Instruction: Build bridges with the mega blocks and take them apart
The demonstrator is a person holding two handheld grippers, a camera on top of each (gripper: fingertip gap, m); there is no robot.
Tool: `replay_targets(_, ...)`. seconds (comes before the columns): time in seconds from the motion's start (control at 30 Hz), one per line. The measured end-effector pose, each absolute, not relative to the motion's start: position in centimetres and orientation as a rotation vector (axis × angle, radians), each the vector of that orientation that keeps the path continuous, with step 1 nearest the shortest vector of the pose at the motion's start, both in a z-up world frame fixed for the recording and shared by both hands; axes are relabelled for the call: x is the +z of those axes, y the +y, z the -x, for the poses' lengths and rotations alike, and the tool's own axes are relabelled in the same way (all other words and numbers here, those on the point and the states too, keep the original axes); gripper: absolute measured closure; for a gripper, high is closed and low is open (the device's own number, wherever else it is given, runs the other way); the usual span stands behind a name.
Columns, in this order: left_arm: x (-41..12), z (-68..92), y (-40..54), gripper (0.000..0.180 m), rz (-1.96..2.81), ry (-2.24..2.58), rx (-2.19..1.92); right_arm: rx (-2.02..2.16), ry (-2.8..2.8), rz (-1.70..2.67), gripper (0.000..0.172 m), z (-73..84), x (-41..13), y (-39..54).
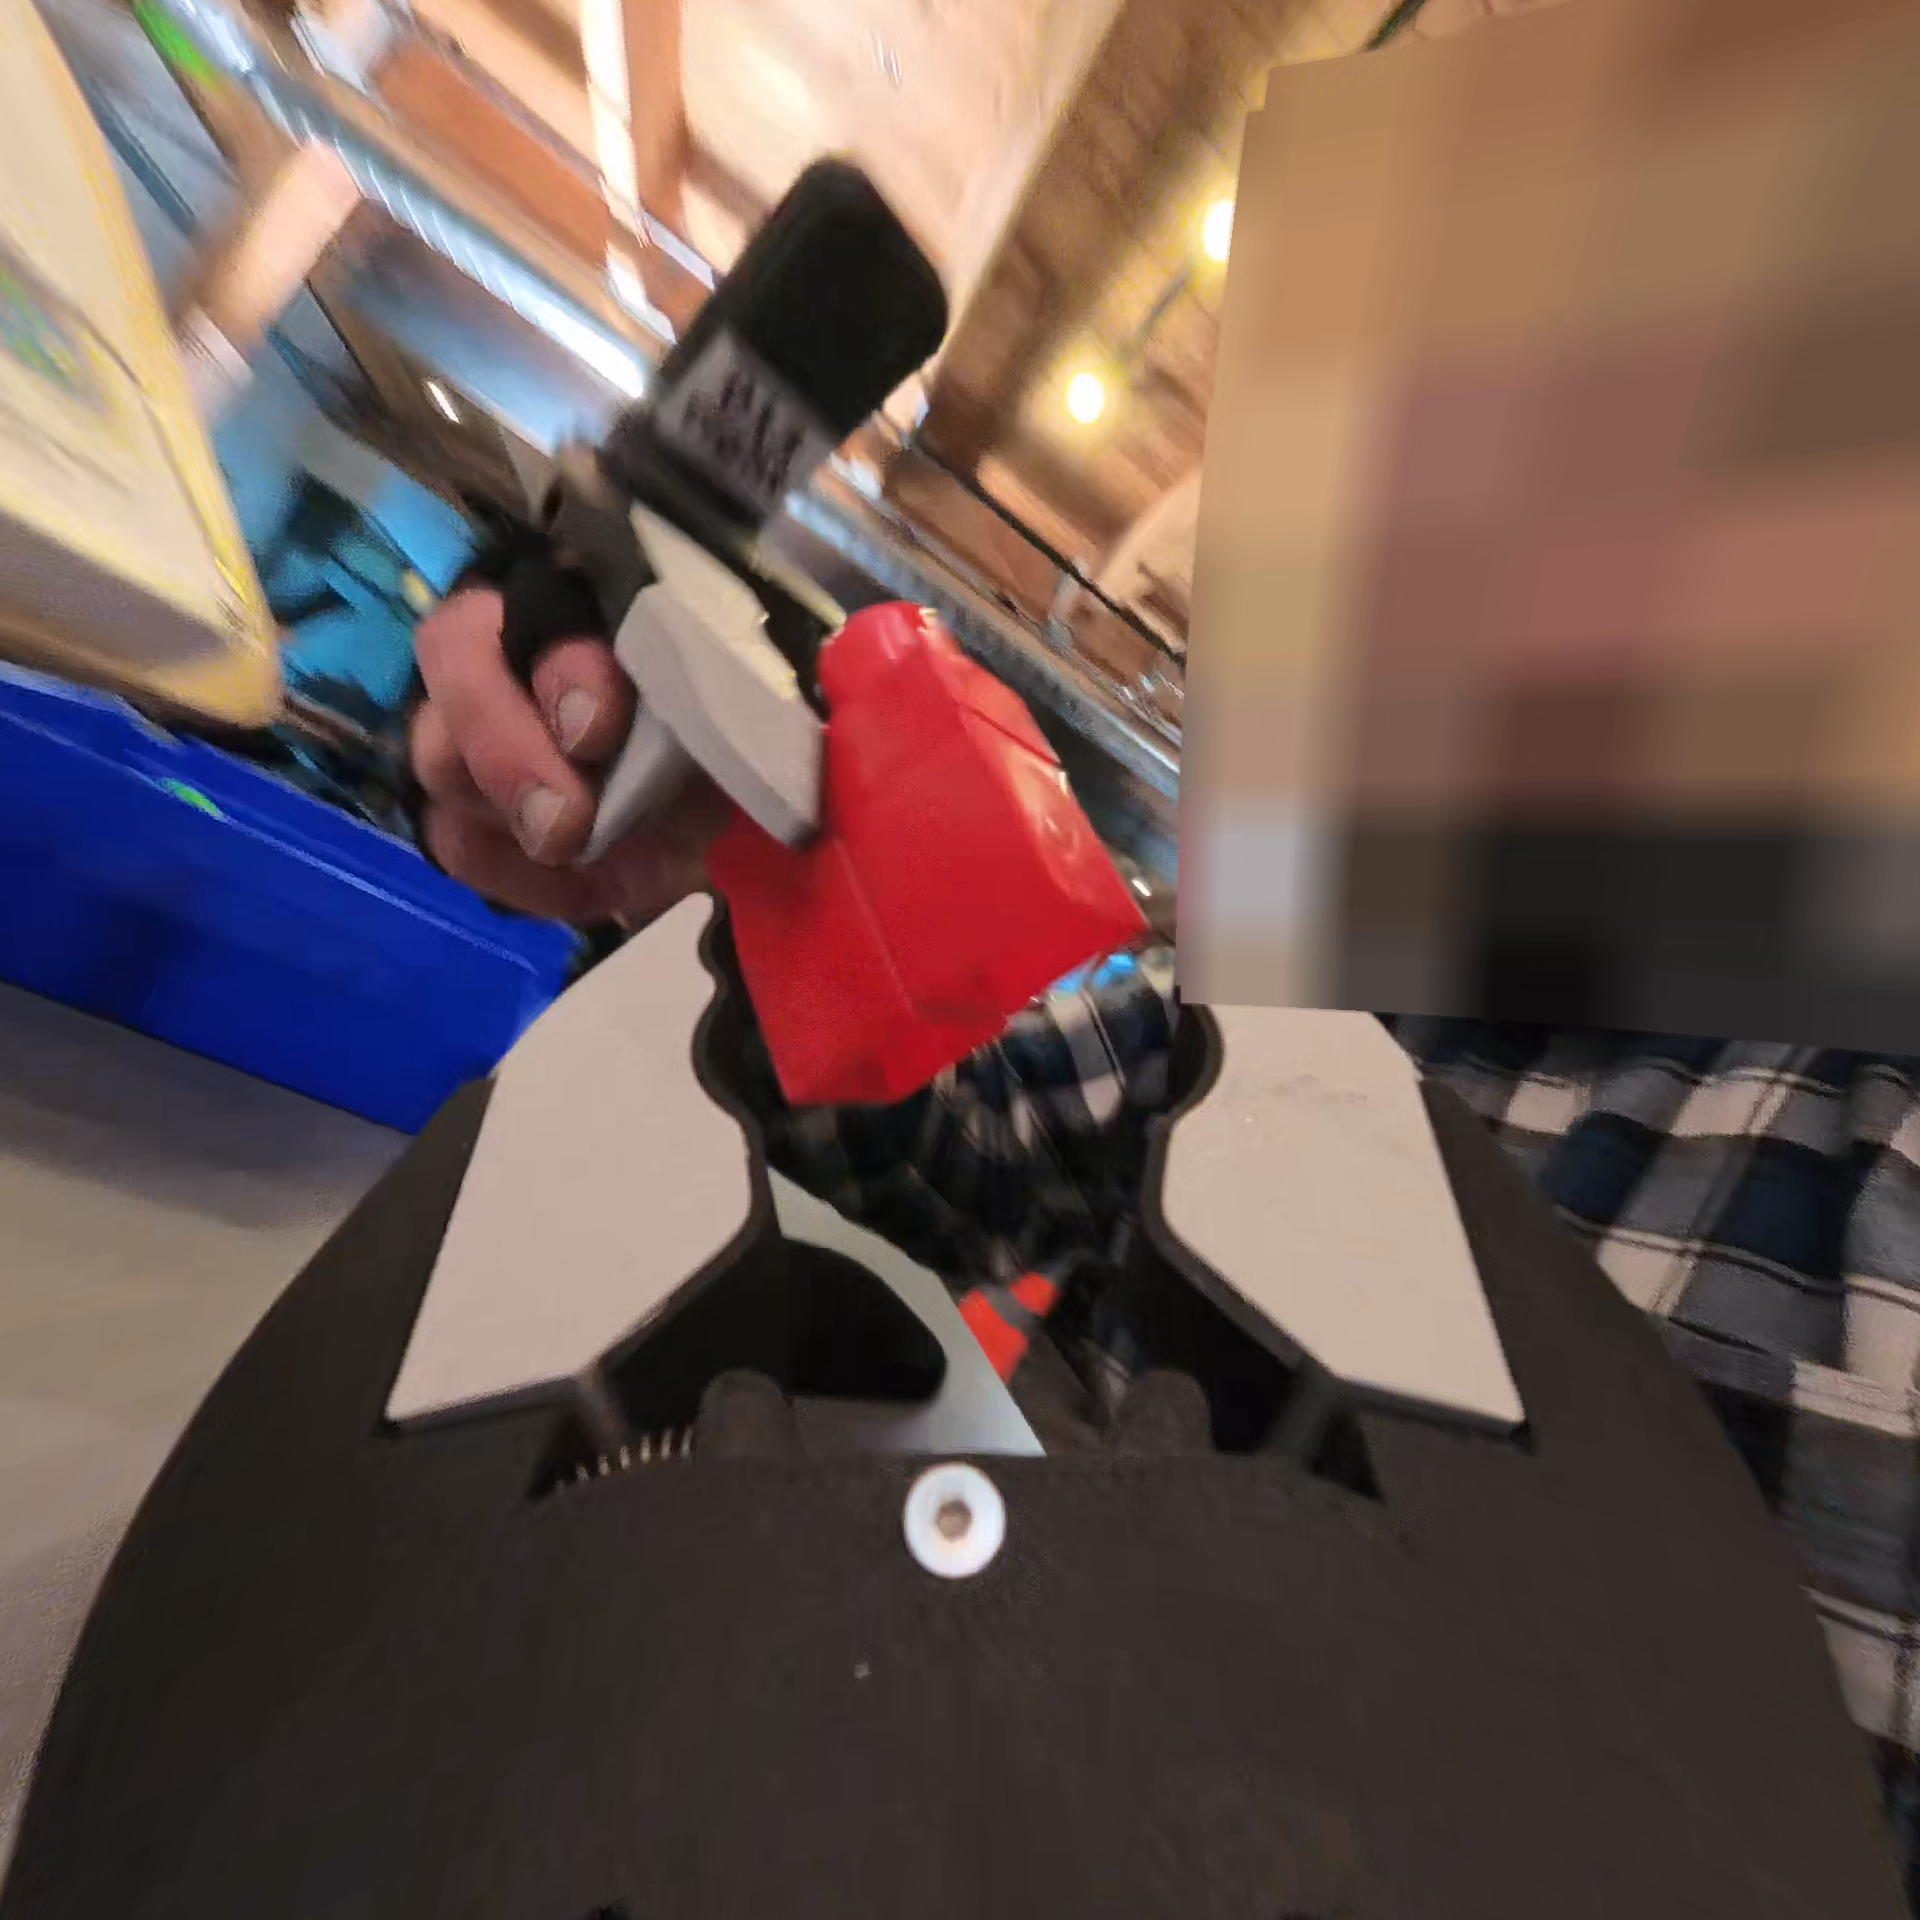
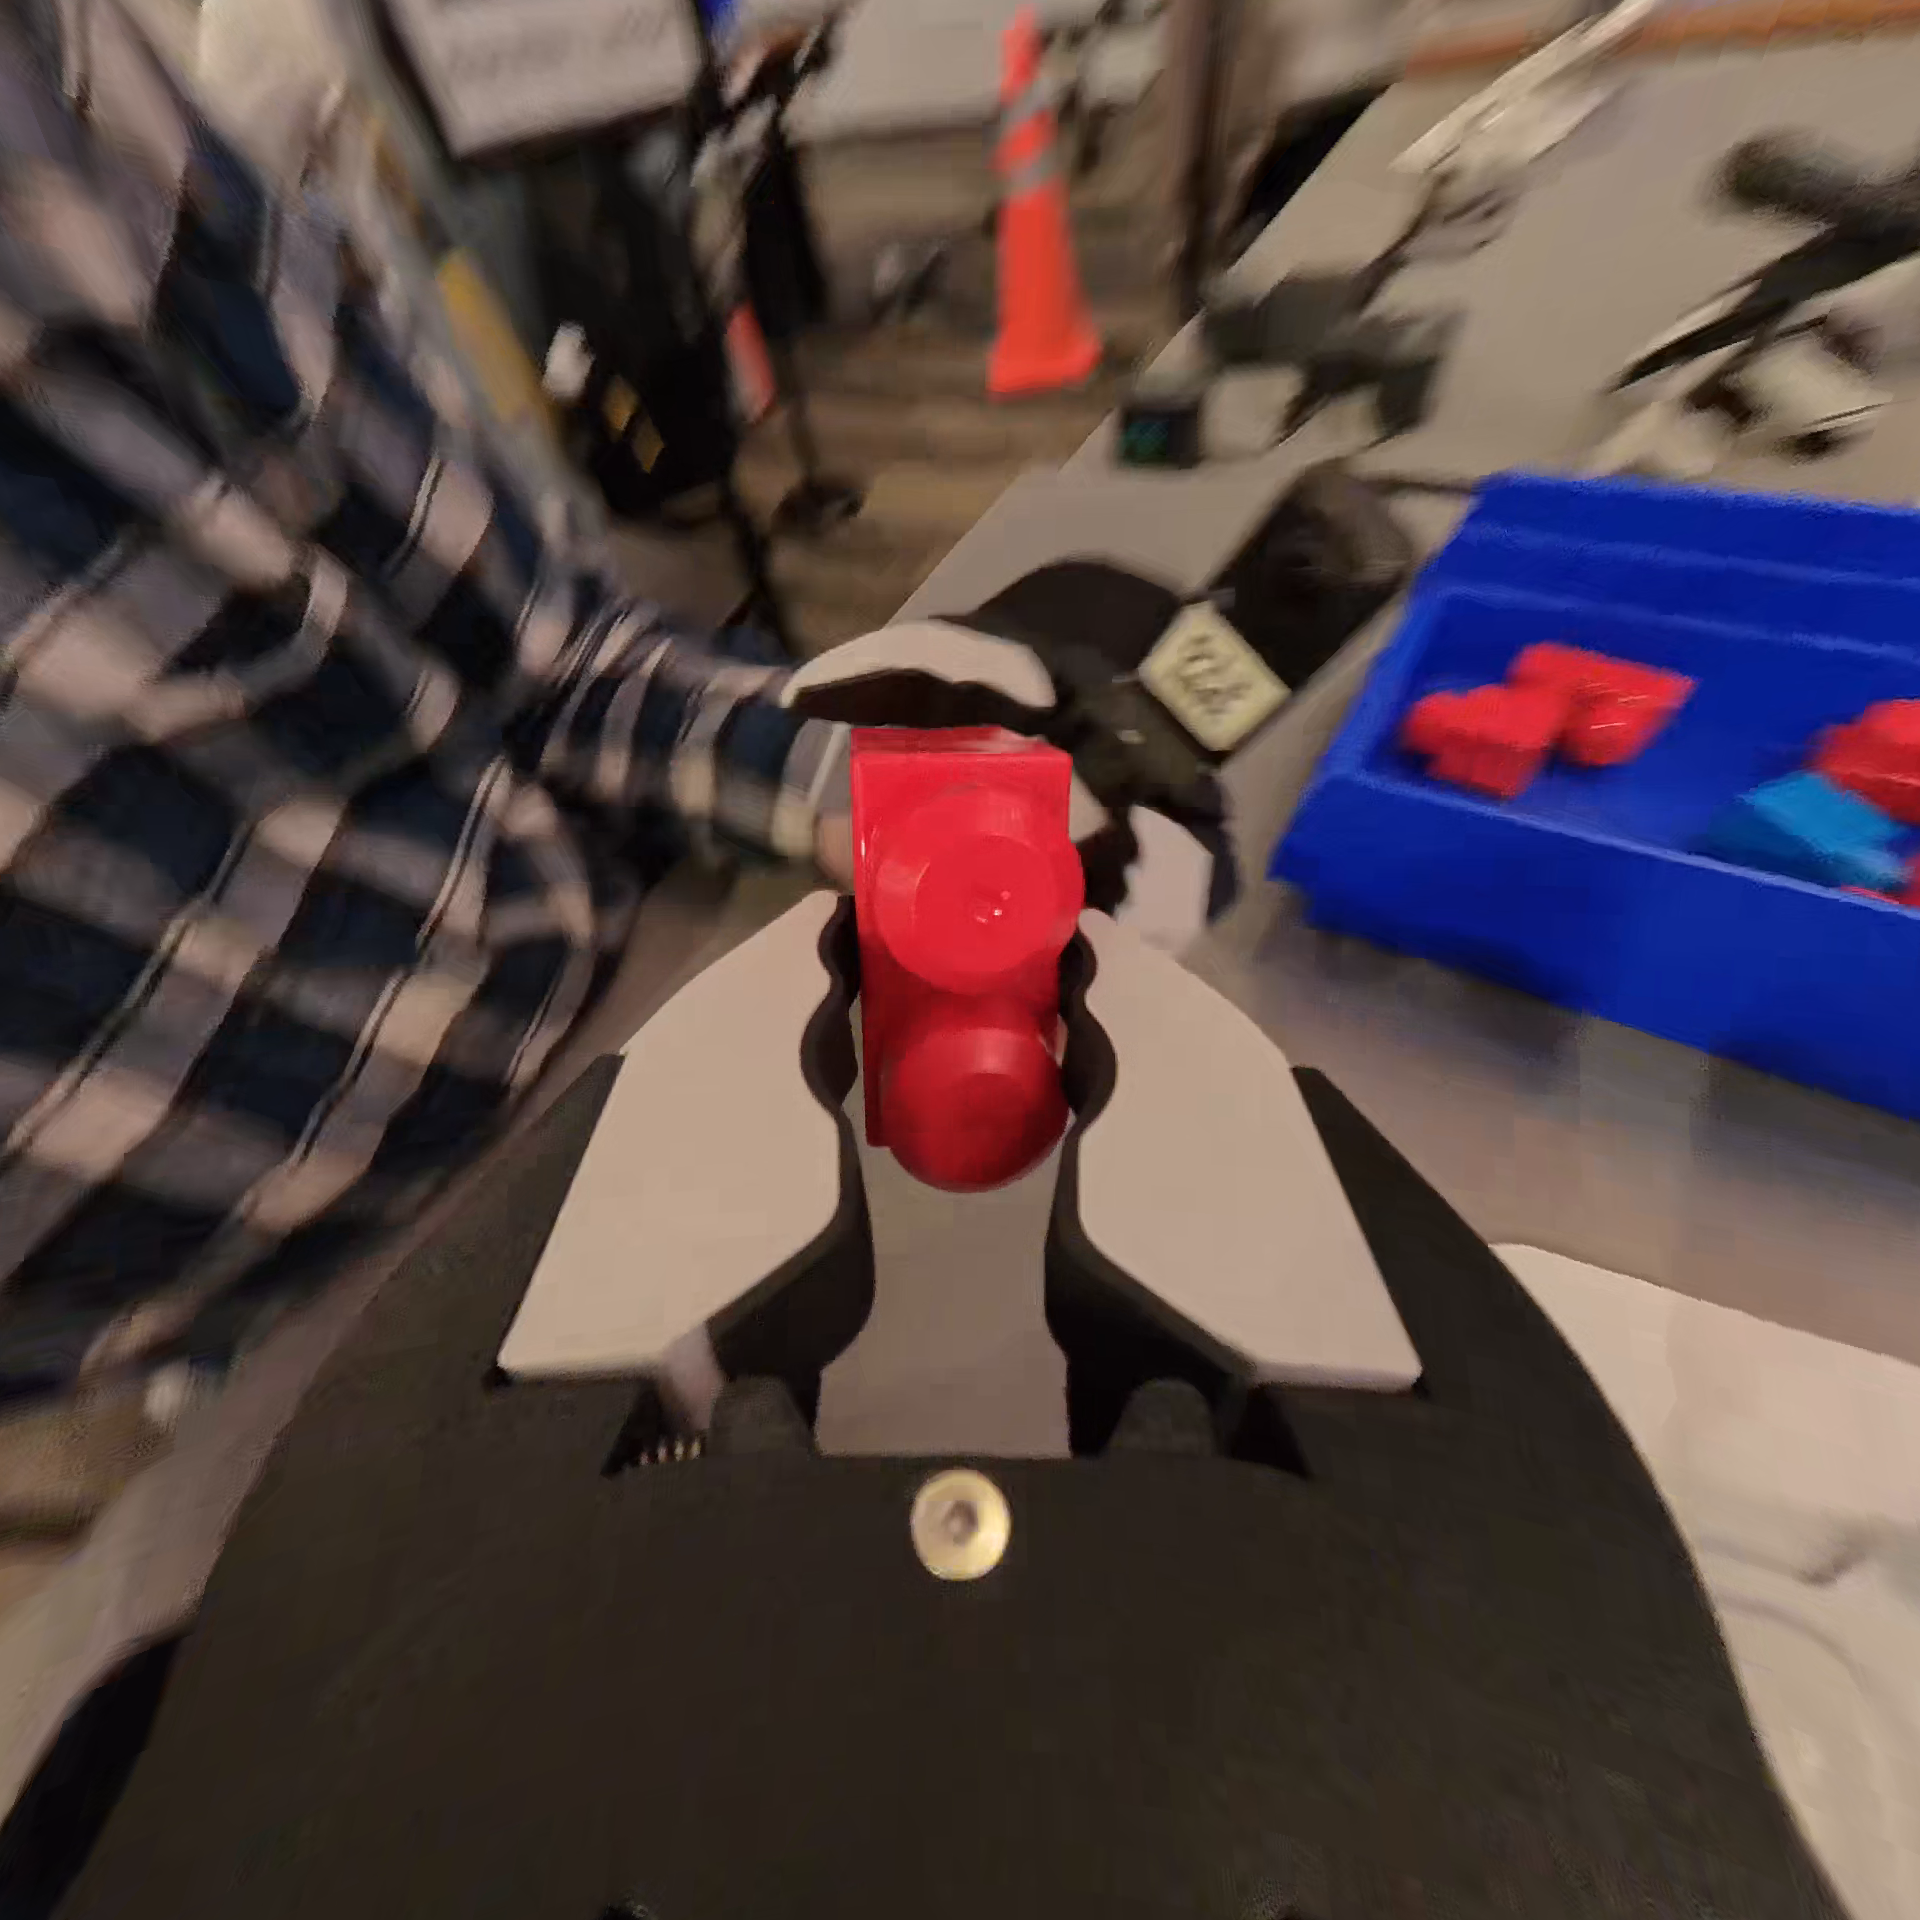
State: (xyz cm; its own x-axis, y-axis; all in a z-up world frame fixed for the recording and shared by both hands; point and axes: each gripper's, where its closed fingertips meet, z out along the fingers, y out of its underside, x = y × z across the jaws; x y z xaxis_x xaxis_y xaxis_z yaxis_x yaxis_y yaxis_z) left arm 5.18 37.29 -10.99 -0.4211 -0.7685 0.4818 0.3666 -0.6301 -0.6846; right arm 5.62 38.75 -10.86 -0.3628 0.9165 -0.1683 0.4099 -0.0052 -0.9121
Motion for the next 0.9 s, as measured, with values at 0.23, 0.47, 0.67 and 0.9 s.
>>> replay_targets(0.23, -10.0, -4.7, 39.3, 0.127, 1.159, 0.631, -1.605, 1.498, -1.310, 1.408, 0.135, -5.0, -9.1, 41.2)
replay_targets(0.47, -9.7, -4.9, 39.4, 0.145, 1.214, 0.697, -1.390, 1.562, -1.213, 1.409, 0.135, -4.8, -9.0, 40.4)
replay_targets(0.67, -8.8, -4.6, 38.9, 0.146, 1.198, 0.686, -1.367, 1.571, -1.187, 1.404, 0.134, -4.4, -8.3, 39.7)
replay_targets(0.9, -8.1, -3.5, 40.2, 0.146, 1.177, 0.485, -1.529, 1.267, -1.156, 1.442, 0.108, -4.2, -7.9, 41.3)
